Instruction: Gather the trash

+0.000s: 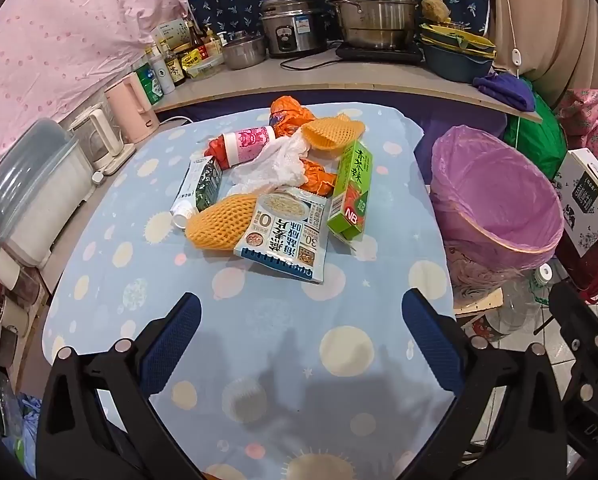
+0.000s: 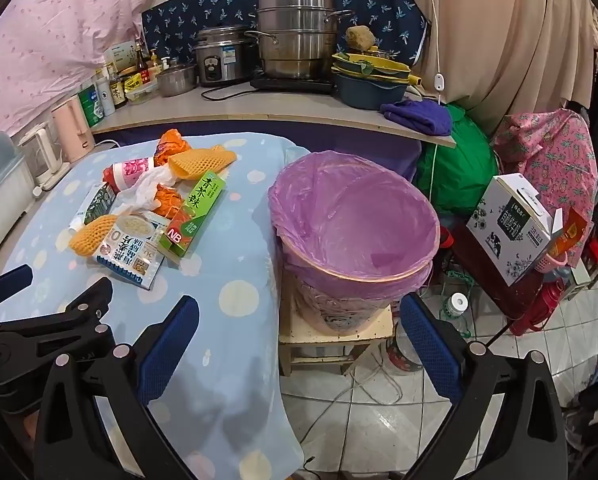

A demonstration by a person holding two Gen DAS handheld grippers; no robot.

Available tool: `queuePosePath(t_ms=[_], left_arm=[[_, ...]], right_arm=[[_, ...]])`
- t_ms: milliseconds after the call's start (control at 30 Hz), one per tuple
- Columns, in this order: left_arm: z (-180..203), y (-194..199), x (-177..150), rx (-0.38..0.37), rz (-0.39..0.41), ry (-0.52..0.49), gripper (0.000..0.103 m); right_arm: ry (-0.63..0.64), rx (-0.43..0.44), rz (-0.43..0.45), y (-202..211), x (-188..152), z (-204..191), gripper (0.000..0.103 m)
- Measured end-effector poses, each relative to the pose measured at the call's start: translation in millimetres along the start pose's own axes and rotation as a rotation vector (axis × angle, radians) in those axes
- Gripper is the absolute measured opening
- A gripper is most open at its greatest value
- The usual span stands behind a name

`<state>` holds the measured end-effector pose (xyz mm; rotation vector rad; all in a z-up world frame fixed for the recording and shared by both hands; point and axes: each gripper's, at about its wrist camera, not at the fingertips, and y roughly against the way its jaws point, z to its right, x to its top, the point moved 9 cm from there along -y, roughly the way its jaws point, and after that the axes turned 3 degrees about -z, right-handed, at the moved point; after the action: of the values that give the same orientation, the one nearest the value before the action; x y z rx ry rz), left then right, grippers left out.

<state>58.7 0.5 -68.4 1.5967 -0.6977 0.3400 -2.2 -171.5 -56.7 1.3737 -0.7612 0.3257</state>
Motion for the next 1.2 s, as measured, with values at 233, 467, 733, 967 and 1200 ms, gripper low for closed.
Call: queuePosePath(t_ms=[233, 467, 733, 967, 1200], left_arm=[[-2, 0, 0, 0.007, 0.003, 0.002, 0.096], [1, 2, 0, 0.014, 0.002, 0.001, 0.096], [-2, 6, -1, 0.025, 0.007, 0.013, 0.096], [-5, 8, -1, 0.030, 0.008, 0.015, 0.096], [-7, 10, -1, 0.035, 0.009, 0.018, 0.096]], right_arm=[[-0.002, 0.007, -0.001, -1, 0, 0, 0.097], [-0.001, 0.011, 0.001, -3, 0, 2, 0.097], [0.003, 0.018, 0.008, 1, 1, -9, 0.097], [0.013, 0.034, 0.016, 2, 1, -3, 0.097], [0.013, 0.037, 0.021, 4, 1, -3, 0.097]])
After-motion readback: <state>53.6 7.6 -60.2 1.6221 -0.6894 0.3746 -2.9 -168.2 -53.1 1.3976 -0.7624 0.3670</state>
